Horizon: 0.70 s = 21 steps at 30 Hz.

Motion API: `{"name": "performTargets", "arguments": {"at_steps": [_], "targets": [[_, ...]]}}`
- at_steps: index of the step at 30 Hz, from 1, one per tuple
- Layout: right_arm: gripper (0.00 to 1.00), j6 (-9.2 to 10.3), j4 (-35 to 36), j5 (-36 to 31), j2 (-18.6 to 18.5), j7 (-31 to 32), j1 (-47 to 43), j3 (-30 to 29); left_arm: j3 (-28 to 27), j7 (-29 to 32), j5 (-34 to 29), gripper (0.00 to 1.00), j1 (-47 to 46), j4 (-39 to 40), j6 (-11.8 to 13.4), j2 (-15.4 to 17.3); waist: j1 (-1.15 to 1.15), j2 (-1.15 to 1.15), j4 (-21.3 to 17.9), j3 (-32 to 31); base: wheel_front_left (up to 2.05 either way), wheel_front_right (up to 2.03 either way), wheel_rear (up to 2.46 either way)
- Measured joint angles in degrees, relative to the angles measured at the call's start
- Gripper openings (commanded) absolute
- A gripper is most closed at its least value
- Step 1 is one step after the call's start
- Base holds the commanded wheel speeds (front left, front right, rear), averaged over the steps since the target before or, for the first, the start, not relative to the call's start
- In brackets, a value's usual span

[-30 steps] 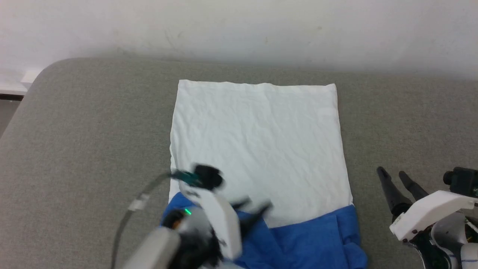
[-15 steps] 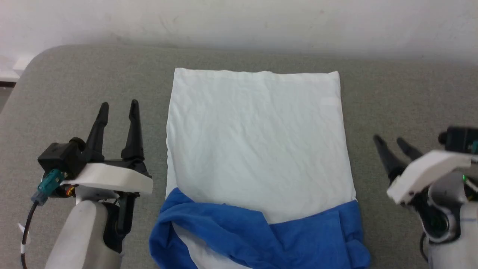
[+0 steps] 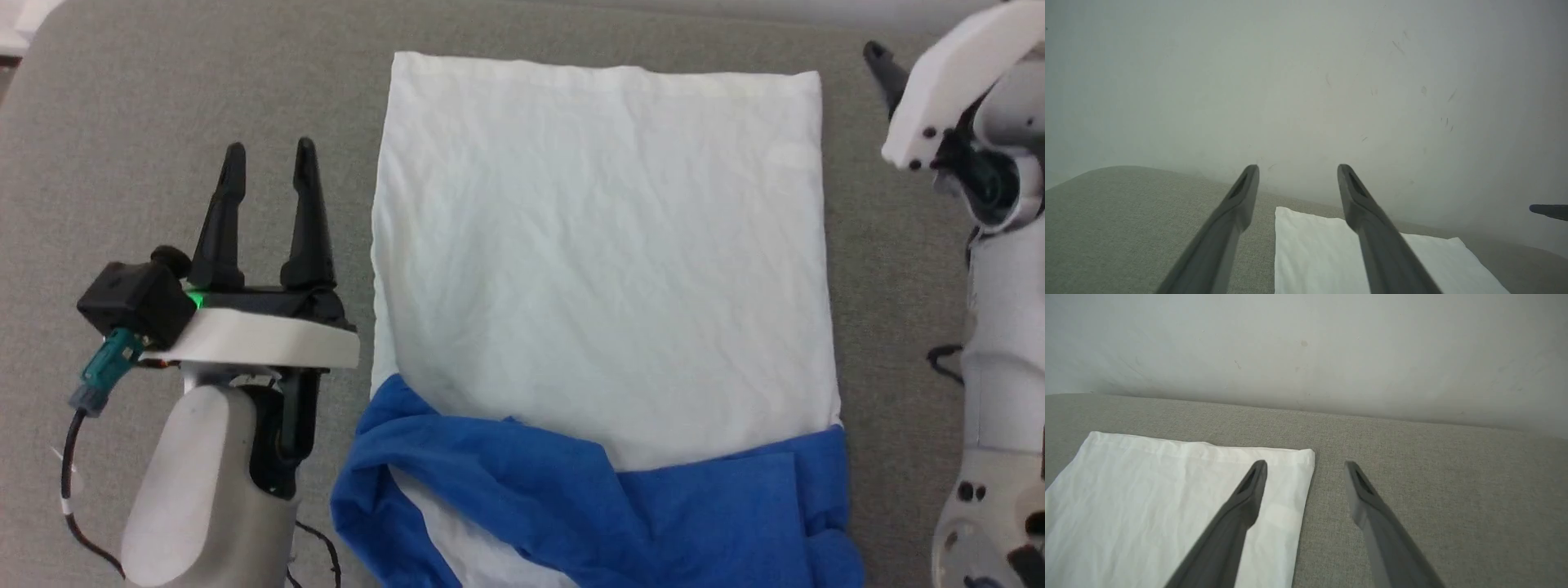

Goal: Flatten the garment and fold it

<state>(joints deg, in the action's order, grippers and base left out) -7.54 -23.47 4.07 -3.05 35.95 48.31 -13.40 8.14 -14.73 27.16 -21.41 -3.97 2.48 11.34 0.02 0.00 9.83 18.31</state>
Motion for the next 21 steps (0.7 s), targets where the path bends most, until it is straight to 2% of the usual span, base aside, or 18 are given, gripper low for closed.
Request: {"name": "performTargets", "arguments": {"at_steps": [5, 10, 14, 21], "targets": [[1.0, 0.0, -6.4, -11.3, -0.1, 7.6, 8.8, -0.5, 0.0, 0.0, -0.8, 1.0, -2.3, 0.9, -0.9, -1.7, 0.0, 0.0, 1.7, 4.5, 0.0, 0.0, 0.0], [1.0, 0.0, -10.9, -19.1, -0.6, 14.2, 11.6, -0.2, 0.2, 0.0, -1.7, 1.0, -3.6, 0.8, -2.0, -2.7, 0.0, 0.0, 3.5, 8.3, 0.0, 0.0, 0.0], [1.0, 0.0, -12.2, -21.4, -0.6, 16.2, 12.8, 0.2, 0.2, 0.0, -2.1, 1.0, -3.7, 0.6, -2.5, -2.8, -0.01, 0.0, 4.7, 10.5, 0.0, 0.0, 0.0], [1.0, 0.01, -13.9, -21.6, -1.1, 17.0, 14.7, 2.9, 0.2, 0.0, -2.3, 1.0, -4.0, -0.7, -2.9, -2.7, -0.02, 0.0, 5.4, 12.7, 0.0, 0.0, 0.0]]}}
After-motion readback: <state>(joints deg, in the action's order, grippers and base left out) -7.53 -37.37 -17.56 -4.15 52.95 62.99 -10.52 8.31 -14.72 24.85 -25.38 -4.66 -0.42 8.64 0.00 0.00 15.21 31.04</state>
